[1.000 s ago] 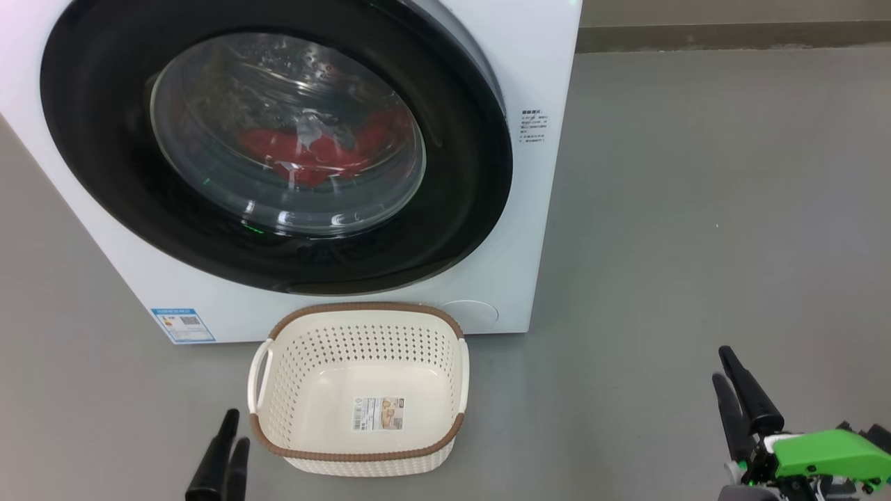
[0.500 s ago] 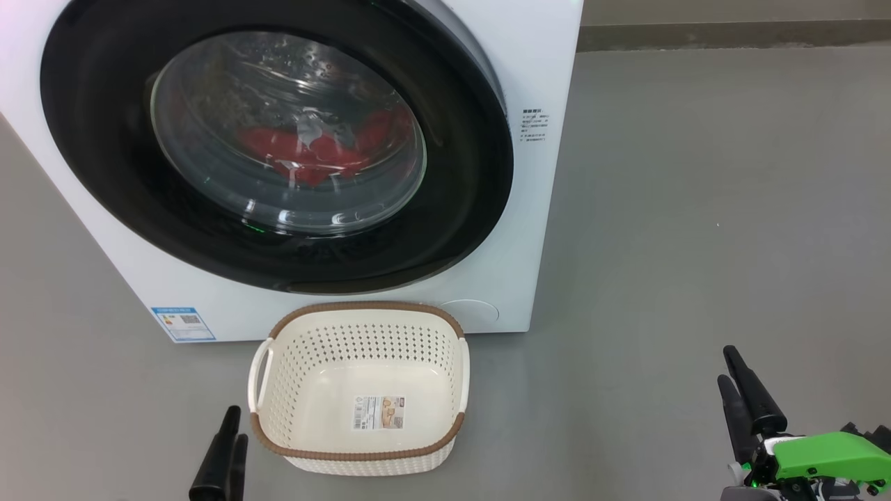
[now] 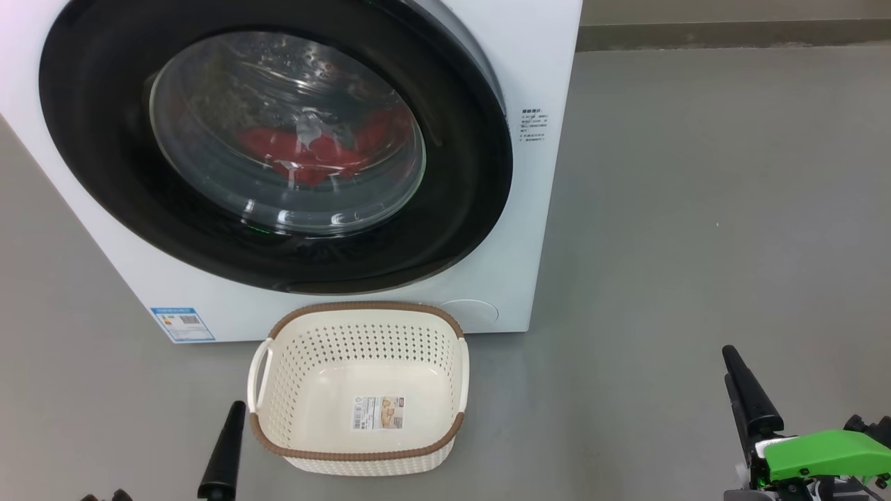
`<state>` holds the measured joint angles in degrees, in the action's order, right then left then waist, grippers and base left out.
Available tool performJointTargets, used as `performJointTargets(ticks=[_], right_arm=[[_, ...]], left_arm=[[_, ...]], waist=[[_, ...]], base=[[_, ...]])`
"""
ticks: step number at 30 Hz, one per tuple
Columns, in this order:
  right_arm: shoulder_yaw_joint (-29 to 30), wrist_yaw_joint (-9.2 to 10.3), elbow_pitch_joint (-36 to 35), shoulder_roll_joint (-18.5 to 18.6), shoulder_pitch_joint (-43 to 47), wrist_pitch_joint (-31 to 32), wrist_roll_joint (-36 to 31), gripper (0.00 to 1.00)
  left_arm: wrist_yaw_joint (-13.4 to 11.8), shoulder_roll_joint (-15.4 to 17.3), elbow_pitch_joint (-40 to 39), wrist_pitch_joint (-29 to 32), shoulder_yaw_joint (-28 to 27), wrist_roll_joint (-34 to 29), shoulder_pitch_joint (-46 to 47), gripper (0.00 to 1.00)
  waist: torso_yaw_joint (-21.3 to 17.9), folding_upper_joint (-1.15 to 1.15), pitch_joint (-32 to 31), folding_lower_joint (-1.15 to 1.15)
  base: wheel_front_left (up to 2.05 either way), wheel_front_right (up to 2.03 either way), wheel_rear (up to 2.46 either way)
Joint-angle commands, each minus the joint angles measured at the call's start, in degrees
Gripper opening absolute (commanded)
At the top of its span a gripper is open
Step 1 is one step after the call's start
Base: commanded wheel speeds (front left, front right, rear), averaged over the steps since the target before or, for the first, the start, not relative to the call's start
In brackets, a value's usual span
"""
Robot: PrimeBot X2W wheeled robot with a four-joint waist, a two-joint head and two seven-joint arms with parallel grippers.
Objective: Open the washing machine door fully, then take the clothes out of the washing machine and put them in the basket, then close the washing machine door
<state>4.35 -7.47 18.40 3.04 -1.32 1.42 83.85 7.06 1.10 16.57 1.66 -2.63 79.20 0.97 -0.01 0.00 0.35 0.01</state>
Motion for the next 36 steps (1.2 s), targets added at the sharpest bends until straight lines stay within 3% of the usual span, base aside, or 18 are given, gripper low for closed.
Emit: performJointTargets(ticks=[1,36], right_arm=[[-0.78,-0.01,-1.77,0.96,-0.35,-0.67,-1.81,1.0],[-4.35,-0.01,-3.88,3.95,1.8,-6.57,-24.28,1.0]], left_arm=[[-0.02,0.89,-2.09,-0.75,-0.34,-2.17,0.43,1.0],[-5.04,1.22,-6.45,-6.7,4.96,-31.97,-1.11,1.0]], waist=[[-0.01,0.0,-0.01,-0.01],[-0.42,0.0,0.21,-0.01]], base=[[0.0,0.0,0.0],[0.0,0.0,0.0]])
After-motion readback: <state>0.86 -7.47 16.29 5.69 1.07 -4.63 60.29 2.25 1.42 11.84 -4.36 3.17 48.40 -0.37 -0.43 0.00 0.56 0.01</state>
